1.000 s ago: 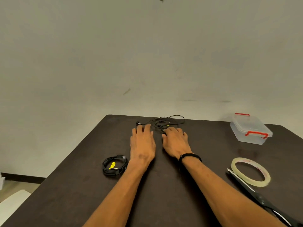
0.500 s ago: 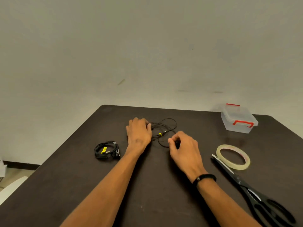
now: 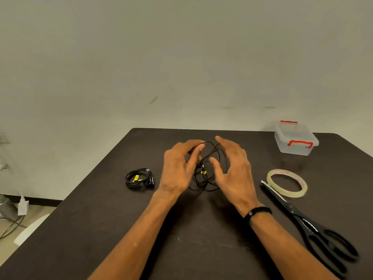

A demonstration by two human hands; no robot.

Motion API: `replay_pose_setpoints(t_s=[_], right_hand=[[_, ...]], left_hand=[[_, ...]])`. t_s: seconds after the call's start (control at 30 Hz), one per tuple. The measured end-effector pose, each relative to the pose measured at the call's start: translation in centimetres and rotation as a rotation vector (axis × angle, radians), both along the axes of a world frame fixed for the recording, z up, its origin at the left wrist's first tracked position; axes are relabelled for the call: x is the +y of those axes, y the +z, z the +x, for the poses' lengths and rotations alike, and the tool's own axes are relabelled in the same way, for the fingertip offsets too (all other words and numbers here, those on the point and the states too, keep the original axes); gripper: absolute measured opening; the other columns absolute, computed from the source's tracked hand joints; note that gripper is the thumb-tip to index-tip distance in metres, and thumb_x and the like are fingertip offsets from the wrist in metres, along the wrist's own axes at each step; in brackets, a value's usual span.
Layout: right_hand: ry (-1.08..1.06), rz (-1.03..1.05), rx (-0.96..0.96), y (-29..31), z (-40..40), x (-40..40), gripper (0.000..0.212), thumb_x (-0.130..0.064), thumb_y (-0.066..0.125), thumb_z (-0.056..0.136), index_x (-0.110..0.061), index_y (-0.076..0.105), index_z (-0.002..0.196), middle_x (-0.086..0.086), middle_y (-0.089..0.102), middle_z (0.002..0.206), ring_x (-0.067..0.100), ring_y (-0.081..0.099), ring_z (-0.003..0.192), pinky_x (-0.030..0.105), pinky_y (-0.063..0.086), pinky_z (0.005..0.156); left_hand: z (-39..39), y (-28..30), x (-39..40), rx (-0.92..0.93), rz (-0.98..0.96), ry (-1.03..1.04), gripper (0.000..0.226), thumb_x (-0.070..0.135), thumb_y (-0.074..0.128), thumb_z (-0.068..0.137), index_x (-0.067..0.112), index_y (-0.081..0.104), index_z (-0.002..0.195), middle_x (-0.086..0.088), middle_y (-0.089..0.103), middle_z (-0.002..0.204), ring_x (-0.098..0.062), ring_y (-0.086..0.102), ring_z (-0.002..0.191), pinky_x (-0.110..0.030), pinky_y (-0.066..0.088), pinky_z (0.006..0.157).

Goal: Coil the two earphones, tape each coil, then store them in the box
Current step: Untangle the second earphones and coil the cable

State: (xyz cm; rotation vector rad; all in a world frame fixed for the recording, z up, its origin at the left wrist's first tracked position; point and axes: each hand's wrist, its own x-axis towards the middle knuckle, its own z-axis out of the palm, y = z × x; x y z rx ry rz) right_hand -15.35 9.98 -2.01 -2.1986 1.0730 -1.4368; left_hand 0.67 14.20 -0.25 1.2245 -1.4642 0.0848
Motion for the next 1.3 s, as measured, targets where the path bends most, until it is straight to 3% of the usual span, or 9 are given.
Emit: replay_pose_setpoints(t_s=[0.23, 0.43, 0.57, 0.7, 0.8, 0.9, 1.03, 1.17, 1.3], right_hand=[[-0.077, 0.056, -0.075, 0.1, -0.4, -0.4, 0.010, -0.020, 0.065, 0.101, -0.021, 0.072, 0.110, -0.020, 0.063, 0.097, 0.011, 0.057, 0.101, 0.015, 0.050, 0.081], [-0.175, 0.193, -0.282, 0.0, -1.8, -2.3, 0.019, -0.021, 0.057, 0.107, -0.021, 0.073, 0.117, -0.001, 0.075, 0.100, -0.005, 0.068, 0.081, 0.010, 0.050, 0.072], [-0.214, 0.230, -0.234, 0.0, -2.7, -2.7, 0.028, -0.027, 0.051, 0.109, -0.022, 0.070, 0.129, 0.004, 0.065, 0.112, -0.008, 0.061, 0.080, 0.004, 0.045, 0.075], [-0.127, 0.298, -0.075, 0.0, -2.3, -2.5, 0.053, 0.007, 0.054, 0.094, -0.024, 0.064, 0.136, 0.002, 0.057, 0.117, 0.007, 0.056, 0.096, 0.006, 0.047, 0.079], [-0.114, 0.326, -0.076, -0.3, -2.4, -2.6, 0.053, 0.010, 0.056, 0.088, -0.020, 0.066, 0.131, 0.004, 0.059, 0.117, 0.008, 0.057, 0.094, 0.004, 0.044, 0.079], [-0.135, 0.326, -0.119, -0.6, -2.6, -3.0, 0.044, 0.008, 0.057, 0.088, -0.019, 0.072, 0.119, 0.004, 0.067, 0.110, 0.011, 0.064, 0.095, 0.026, 0.054, 0.088], [-0.088, 0.439, -0.283, -1.0, -2.5, -3.6, 0.032, 0.005, 0.056, 0.093, -0.019, 0.073, 0.103, 0.004, 0.074, 0.096, 0.015, 0.071, 0.081, 0.036, 0.058, 0.076], [-0.049, 0.603, -0.632, 0.0, -2.3, -3.3, 0.038, 0.007, 0.038, 0.094, -0.011, 0.071, 0.096, 0.011, 0.069, 0.082, 0.017, 0.061, 0.061, 0.034, 0.052, 0.059], [-0.058, 0.592, -0.714, 1.2, -2.6, -2.7, 0.026, -0.015, 0.048, 0.104, -0.010, 0.072, 0.097, 0.013, 0.070, 0.084, 0.019, 0.062, 0.065, 0.033, 0.052, 0.059]], left_hand=[[1.0, 2.1, -0.3, 0.609, 0.209, -0.272, 0.019, 0.027, 0.069, 0.099, 0.013, 0.081, 0.095, 0.001, 0.056, 0.054, -0.010, 0.052, 0.056, -0.040, 0.058, 0.076], [4.3, 3.0, 0.3, 1.110, 0.175, -0.193, 0.028, 0.041, 0.069, 0.097, 0.015, 0.072, 0.086, 0.008, 0.032, 0.049, -0.006, 0.028, 0.043, -0.021, 0.031, 0.046], [5.8, 1.7, 0.1, 0.571, 0.179, 0.283, 0.034, 0.054, 0.062, 0.099, 0.027, 0.077, 0.086, 0.010, 0.046, 0.050, -0.009, 0.033, 0.045, -0.029, 0.031, 0.055], [4.3, 1.7, -0.1, 0.398, 0.125, 0.253, 0.032, 0.044, 0.054, 0.106, 0.026, 0.078, 0.095, 0.010, 0.045, 0.051, -0.008, 0.037, 0.048, -0.032, 0.034, 0.055], [4.0, 1.5, -0.2, 0.289, 0.172, 0.347, 0.035, 0.037, 0.056, 0.105, 0.023, 0.064, 0.136, 0.007, 0.071, 0.102, -0.011, 0.063, 0.099, -0.034, 0.051, 0.089], [4.1, 0.8, -0.4, 0.285, 0.318, 0.427, 0.069, 0.029, 0.059, 0.103, 0.014, 0.027, 0.162, -0.013, 0.045, 0.154, -0.031, 0.034, 0.146, -0.041, 0.031, 0.118], [3.8, 0.2, -0.4, -0.138, 0.239, 0.317, 0.061, 0.006, 0.057, 0.094, 0.026, 0.048, 0.151, -0.004, 0.058, 0.142, -0.026, 0.044, 0.135, -0.036, 0.039, 0.113], [2.7, -0.4, -0.8, -0.383, 0.579, 0.018, 0.058, 0.004, 0.050, 0.083, 0.032, 0.067, 0.131, 0.000, 0.064, 0.126, -0.023, 0.050, 0.121, -0.039, 0.044, 0.107], [1.8, -0.5, -0.6, -0.194, 0.669, -0.067, 0.050, 0.033, 0.050, 0.091, 0.028, 0.063, 0.140, 0.007, 0.071, 0.115, -0.016, 0.065, 0.103, -0.027, 0.051, 0.096]])
